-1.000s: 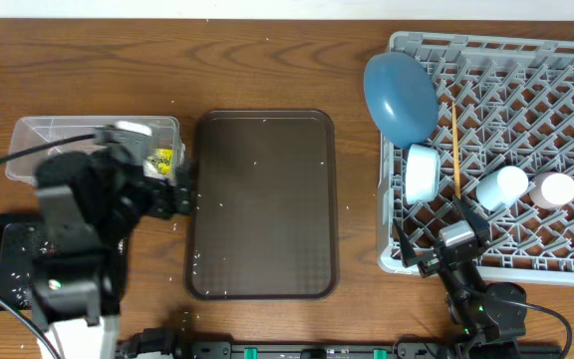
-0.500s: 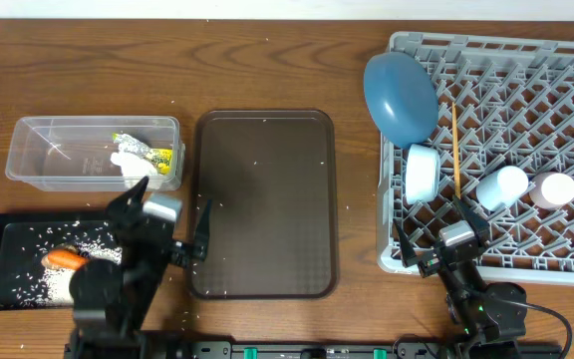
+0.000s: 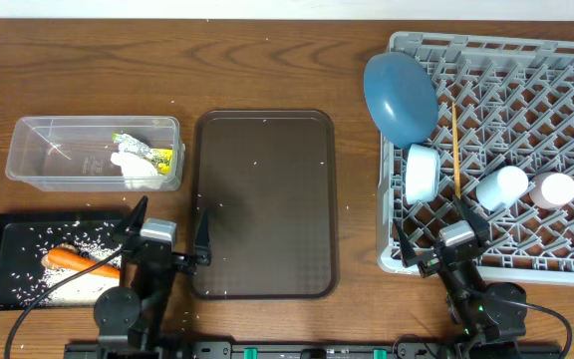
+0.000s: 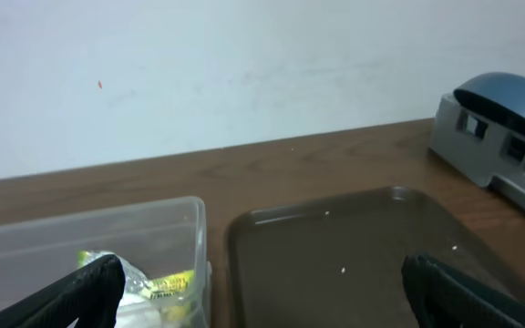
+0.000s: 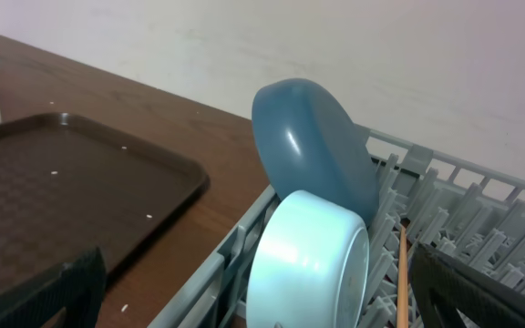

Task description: Sort waste into correct bins and load items into the dishwasher rack

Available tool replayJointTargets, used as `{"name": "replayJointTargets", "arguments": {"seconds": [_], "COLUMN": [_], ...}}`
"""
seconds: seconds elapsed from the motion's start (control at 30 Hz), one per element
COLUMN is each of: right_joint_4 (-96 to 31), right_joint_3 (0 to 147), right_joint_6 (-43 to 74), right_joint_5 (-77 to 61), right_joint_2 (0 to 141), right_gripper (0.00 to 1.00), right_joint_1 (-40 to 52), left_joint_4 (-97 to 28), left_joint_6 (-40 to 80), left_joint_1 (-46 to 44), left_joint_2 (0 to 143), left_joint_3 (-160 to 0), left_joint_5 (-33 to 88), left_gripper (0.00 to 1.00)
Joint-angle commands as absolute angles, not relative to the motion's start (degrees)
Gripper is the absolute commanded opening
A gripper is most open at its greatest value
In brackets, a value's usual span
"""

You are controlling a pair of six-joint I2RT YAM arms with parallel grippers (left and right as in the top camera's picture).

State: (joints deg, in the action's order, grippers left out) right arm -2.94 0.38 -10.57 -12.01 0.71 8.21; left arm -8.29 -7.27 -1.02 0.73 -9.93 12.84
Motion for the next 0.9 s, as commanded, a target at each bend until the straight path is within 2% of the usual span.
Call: {"name": "replayJointTargets", "arguments": {"seconds": [0.0, 0.23, 0.87], "right_joint_4": [-3.2, -3.2, -3.2], "right_joint_3": [0.3, 0.3, 0.3], "right_joint_6": [-9.7, -9.7, -9.7], "right_joint_5": [-12.4, -12.4, -12.4], "right_joint_2": [0.5, 0.5, 0.5], "right_gripper": [0.99, 0.99, 0.99], "right_joint_1": [7.5, 7.5, 7.5], "left_joint_4": [-6.0, -1.4, -2.9], "left_joint_6": [-5.7, -5.7, -5.9], "left_joint_1": [-1.4, -1.4, -1.4], "left_joint_2": [0.1, 0.1, 0.2], "left_joint_3": [-6.8, -0.4, -0.2], "left_joint_5": [11.0, 10.9, 9.6], "left_gripper": [0.98, 0.98, 0.98]}}
